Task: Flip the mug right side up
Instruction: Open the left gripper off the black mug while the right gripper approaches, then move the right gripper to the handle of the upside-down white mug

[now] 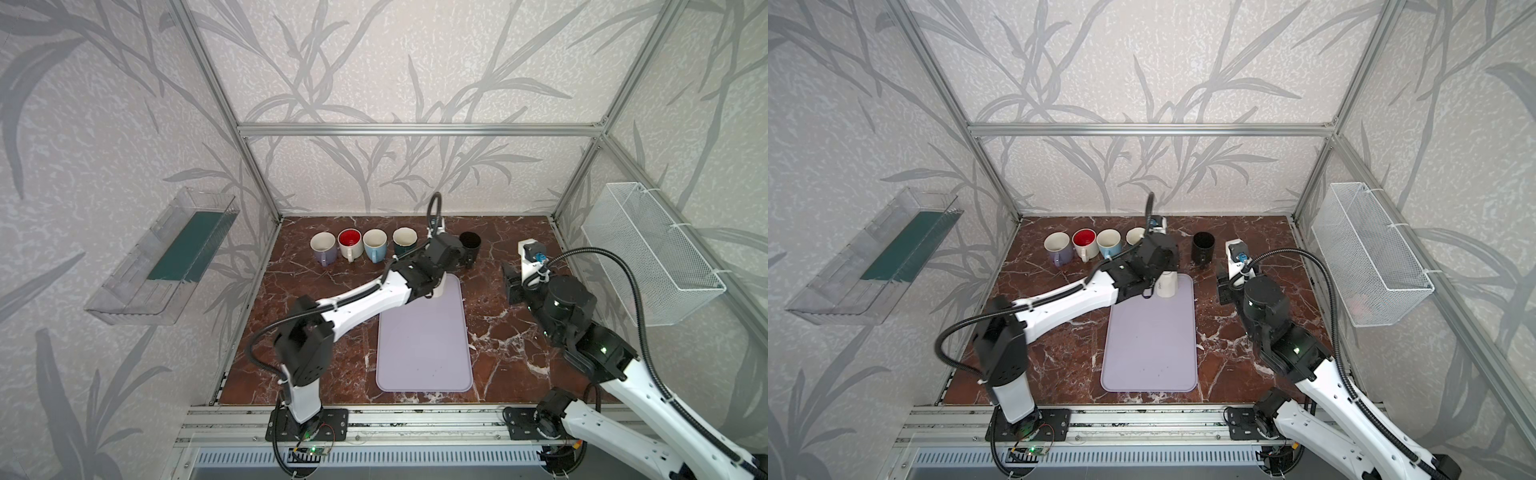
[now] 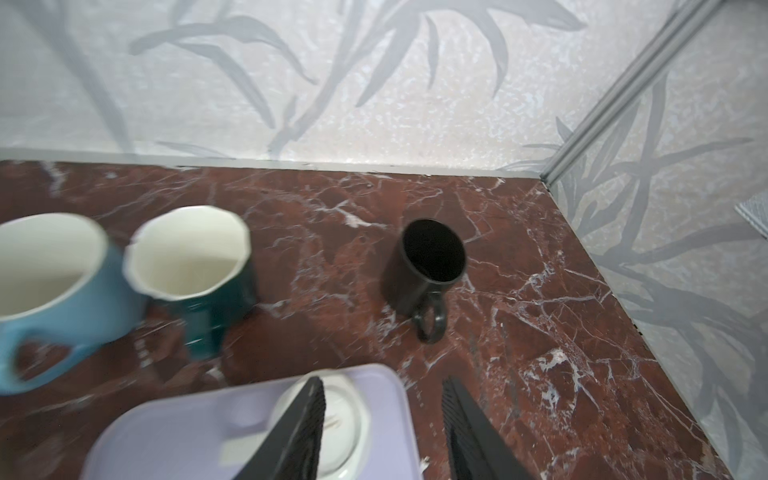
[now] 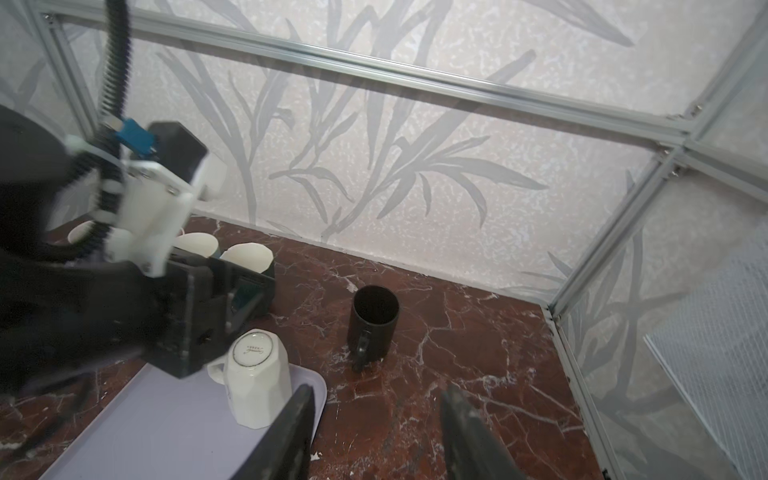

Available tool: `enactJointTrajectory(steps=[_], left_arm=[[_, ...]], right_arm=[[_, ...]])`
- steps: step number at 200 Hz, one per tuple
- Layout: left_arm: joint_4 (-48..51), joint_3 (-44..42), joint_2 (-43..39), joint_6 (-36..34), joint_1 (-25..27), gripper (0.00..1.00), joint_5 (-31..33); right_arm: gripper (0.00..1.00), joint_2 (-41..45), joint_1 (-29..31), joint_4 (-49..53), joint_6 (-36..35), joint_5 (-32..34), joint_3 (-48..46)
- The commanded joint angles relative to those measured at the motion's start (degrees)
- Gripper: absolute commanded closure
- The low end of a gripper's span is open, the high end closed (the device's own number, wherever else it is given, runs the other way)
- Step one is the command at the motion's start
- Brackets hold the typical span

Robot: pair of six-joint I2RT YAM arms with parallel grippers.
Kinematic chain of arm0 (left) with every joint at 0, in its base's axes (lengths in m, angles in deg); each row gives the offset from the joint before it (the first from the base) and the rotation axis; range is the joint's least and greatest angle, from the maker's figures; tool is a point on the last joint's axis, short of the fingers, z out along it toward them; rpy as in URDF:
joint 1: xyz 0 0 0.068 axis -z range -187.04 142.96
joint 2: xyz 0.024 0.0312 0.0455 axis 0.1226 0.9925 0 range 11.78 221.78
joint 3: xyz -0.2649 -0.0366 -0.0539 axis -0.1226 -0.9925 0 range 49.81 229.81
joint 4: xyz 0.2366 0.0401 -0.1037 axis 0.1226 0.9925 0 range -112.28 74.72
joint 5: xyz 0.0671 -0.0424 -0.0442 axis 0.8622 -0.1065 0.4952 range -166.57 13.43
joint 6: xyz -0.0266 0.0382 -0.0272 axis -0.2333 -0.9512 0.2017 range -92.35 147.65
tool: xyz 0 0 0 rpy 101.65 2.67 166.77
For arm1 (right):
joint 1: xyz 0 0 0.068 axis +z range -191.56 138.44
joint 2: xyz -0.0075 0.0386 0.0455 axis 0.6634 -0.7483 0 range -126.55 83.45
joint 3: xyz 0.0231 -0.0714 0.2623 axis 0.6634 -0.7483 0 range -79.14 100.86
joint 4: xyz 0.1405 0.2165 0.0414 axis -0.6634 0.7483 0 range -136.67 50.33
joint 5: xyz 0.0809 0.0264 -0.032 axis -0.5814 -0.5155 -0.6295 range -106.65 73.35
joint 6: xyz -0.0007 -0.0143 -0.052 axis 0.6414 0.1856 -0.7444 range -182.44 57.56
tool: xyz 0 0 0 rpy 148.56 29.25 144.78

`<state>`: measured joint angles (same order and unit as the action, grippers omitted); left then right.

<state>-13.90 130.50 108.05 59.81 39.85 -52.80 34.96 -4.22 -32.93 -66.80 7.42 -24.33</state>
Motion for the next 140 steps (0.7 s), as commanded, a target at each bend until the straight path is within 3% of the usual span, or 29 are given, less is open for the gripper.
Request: enactJointTrajectory(steps=[1,30,36,44,60,70,78,95,140], left_arm=[[3.40,-10.09,-12.93,3.89,-4.30,0.51,-0.25],[10.97,-18.83,-27.27,4.10,-9.42,0.50,-0.93],[12.68,-19.81,-29.23,4.06,-10.06,0.50,-0.61],[14.22,-21.04,-31.57,4.05,-10.70,0.50,-0.48],[15.25,-23.53,-35.44,4.69,-11.30,0.50,-0.27],[15.22,-24.80,-37.28,4.99,-11.51,0.50,-0.27],[15.72,-25.46,-38.37,5.25,-11.64,0.50,-0.13],[16.96,-25.75,-39.80,5.21,-11.97,0.49,0.23],[18.76,-25.39,-41.29,4.36,-12.41,0.49,1.18]], right_arm=[[0.45,-8.87,-1.97,8.39,-6.62,-13.16,8.60],[0.42,-23.56,-2.45,21.47,-12.89,-22.75,23.47],[0.27,-26.42,-2.46,24.36,-14.32,-24.54,26.70],[0.26,-29.86,-2.45,27.12,-15.82,-26.90,30.43],[0.49,-35.95,-2.47,32.35,-20.13,-31.67,36.87],[0.50,-39.51,-2.41,35.42,-22.17,-33.27,40.68],[0.45,-42.47,-2.28,38.05,-23.65,-34.32,43.90],[0.39,-48.75,-1.09,44.10,-27.15,-34.40,50.53],[0.38,-66.76,3.07,56.45,-32.84,-26.72,65.56]])
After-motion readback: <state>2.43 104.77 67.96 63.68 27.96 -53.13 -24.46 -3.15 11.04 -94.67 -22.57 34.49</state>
